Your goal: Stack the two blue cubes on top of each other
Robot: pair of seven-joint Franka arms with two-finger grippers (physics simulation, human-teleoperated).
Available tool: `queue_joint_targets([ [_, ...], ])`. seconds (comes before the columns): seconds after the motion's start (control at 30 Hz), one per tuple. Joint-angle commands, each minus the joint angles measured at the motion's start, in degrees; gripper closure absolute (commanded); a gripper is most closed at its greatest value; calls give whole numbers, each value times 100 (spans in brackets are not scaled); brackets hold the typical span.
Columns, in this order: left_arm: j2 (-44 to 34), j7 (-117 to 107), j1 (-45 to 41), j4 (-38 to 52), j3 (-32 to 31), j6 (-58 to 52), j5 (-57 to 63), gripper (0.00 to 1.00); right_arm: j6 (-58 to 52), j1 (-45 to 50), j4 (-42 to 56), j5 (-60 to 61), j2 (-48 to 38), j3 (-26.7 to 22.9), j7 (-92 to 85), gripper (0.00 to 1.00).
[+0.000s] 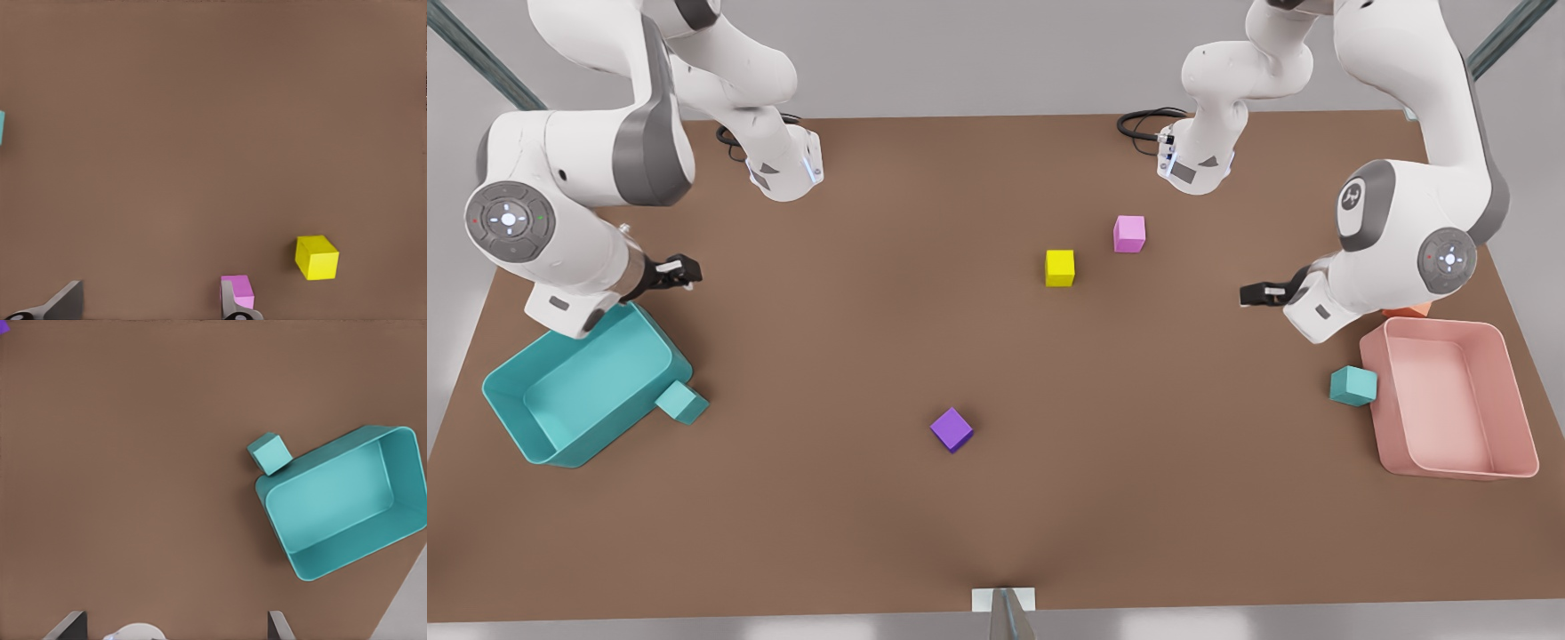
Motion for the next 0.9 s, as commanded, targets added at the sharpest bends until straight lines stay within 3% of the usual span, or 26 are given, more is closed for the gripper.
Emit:
queue_joint_targets([
  [0.0, -12, -155, -1, 3, -2, 200, -8, 0, 117, -54, -20, 71, 0, 7, -210, 0],
  [0.13, 5, -155, -1, 3, -11, 148, -8, 0, 257, -1, -29, -52, 36, 42, -518, 0],
  [0.23, 14, -155, -10, -6, -11, 148, -8, 0, 486, -10, -73, -202, 782, 60, -1510, 0],
  [0.43, 14, -155, -10, -6, -11, 148, -8, 0, 2252, -660, -337, 79, 1767, 51, -3857, 0],
  [0.87, 6, -164, -19, -6, -11, 86, -8, 0, 3940, -1425, -759, 115, 2488, 60, -4947, 0],
])
